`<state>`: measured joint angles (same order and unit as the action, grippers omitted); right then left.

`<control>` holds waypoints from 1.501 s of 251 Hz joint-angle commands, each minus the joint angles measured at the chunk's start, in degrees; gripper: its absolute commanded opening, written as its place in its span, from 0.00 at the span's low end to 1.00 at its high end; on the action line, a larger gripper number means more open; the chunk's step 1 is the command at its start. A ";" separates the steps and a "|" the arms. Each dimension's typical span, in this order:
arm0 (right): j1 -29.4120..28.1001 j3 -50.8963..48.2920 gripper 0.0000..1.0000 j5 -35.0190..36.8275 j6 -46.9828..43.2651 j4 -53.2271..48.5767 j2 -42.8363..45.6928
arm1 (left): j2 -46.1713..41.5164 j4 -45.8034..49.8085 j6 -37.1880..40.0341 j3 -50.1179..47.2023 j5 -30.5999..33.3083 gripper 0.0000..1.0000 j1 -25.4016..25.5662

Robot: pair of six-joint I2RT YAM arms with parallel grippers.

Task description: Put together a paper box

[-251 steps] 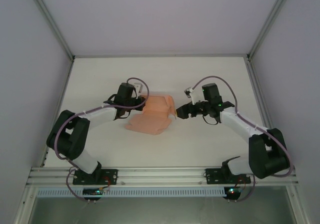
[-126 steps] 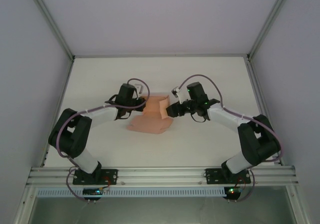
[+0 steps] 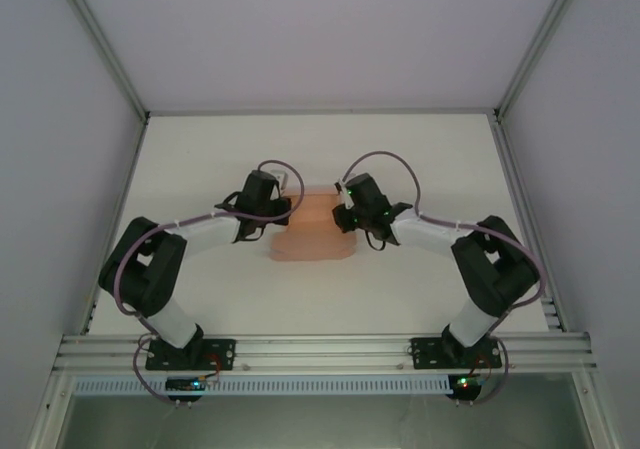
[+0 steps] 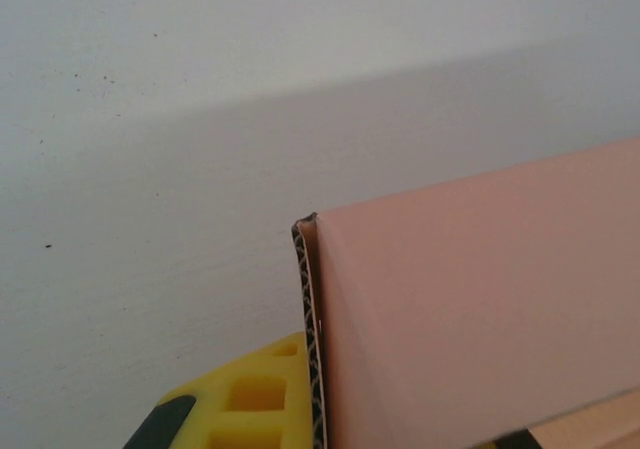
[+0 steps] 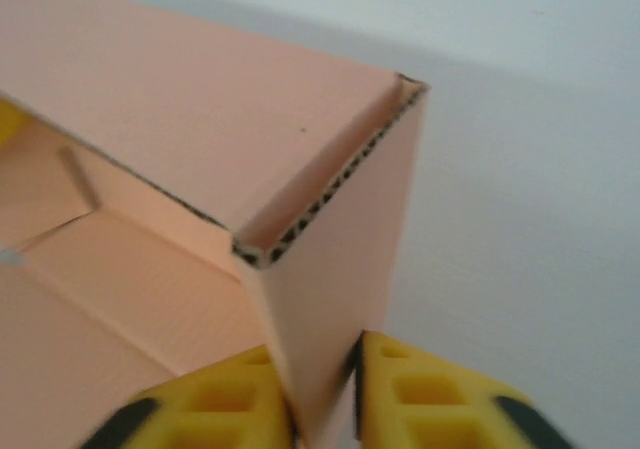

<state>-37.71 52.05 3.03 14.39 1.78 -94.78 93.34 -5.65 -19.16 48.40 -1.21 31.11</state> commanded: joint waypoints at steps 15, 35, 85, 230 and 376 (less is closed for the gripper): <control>-3.54 2.04 0.00 23.77 6.19 1.03 -2.02 | 0.86 1.35 -1.90 2.91 0.51 0.00 2.86; -4.44 3.40 0.00 29.45 8.77 -2.56 -3.56 | 0.79 2.25 -2.92 3.49 3.21 0.00 3.61; -5.04 10.15 0.00 42.68 21.51 -20.13 -8.70 | -0.79 3.89 -4.41 3.81 7.92 0.00 5.14; 0.13 0.60 0.24 16.95 10.04 6.85 -1.28 | -0.46 3.88 -4.67 3.57 5.11 0.00 5.60; 1.02 2.75 0.00 30.92 11.43 -1.40 -4.22 | -2.56 6.62 -6.18 4.70 9.76 0.00 7.45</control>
<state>-37.74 52.36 19.25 21.39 6.39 -97.41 93.73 -3.38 -24.14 51.66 6.46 37.74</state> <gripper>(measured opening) 0.089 0.098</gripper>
